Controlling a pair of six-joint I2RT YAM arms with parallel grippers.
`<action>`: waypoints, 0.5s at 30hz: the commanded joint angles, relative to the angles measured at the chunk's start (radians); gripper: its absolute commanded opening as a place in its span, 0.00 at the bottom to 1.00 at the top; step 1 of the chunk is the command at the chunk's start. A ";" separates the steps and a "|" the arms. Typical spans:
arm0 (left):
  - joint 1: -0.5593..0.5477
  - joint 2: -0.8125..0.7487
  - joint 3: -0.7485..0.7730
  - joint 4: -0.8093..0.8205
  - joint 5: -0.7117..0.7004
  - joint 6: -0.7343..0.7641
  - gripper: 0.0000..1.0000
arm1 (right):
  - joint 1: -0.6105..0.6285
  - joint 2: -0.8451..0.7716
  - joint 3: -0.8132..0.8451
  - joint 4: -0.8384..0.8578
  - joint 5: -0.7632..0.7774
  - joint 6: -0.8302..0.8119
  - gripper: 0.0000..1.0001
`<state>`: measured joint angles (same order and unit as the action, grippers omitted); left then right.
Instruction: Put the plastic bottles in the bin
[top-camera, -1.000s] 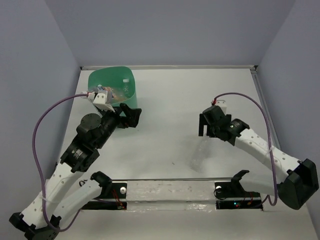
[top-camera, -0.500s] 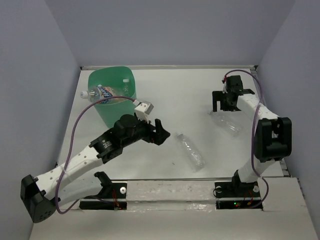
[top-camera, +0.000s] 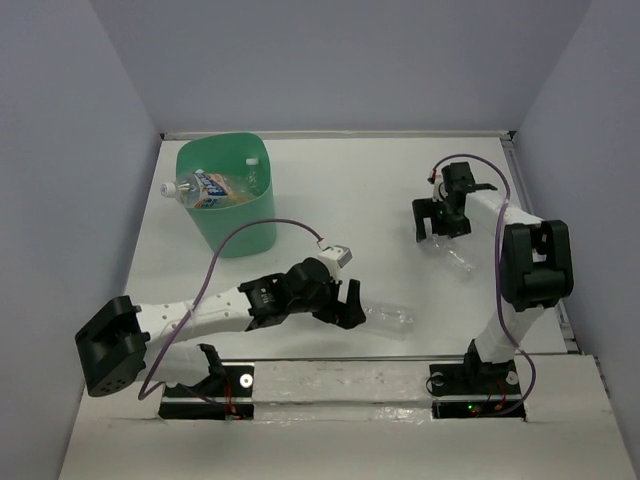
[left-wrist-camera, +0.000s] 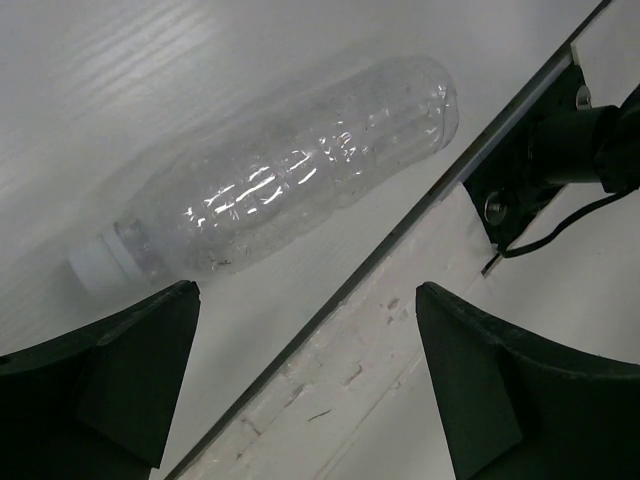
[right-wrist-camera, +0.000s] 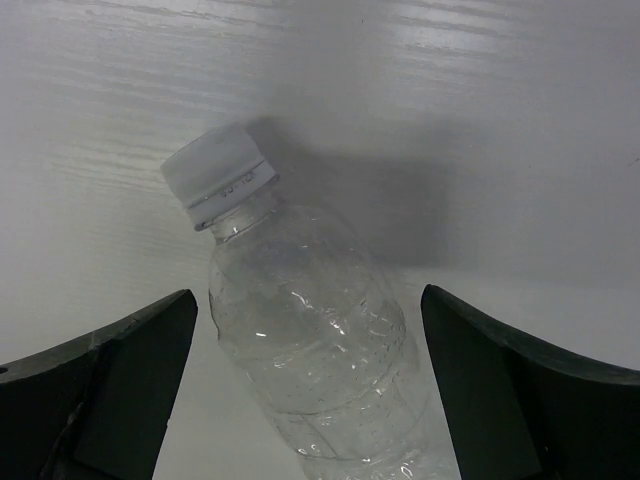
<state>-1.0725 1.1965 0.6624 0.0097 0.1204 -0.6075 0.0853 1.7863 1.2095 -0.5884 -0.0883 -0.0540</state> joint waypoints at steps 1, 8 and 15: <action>-0.072 0.076 0.034 0.101 -0.005 -0.080 0.99 | -0.001 -0.059 -0.016 -0.013 0.029 0.031 0.99; -0.112 0.198 0.065 0.099 -0.047 -0.106 0.99 | 0.066 -0.114 -0.099 0.019 0.033 0.117 0.87; -0.124 0.213 0.097 0.061 -0.169 -0.103 0.99 | 0.085 -0.171 -0.176 0.098 0.024 0.189 0.69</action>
<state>-1.1843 1.4246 0.6987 0.0692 0.0460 -0.7044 0.1711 1.6672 1.0557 -0.5598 -0.0650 0.0784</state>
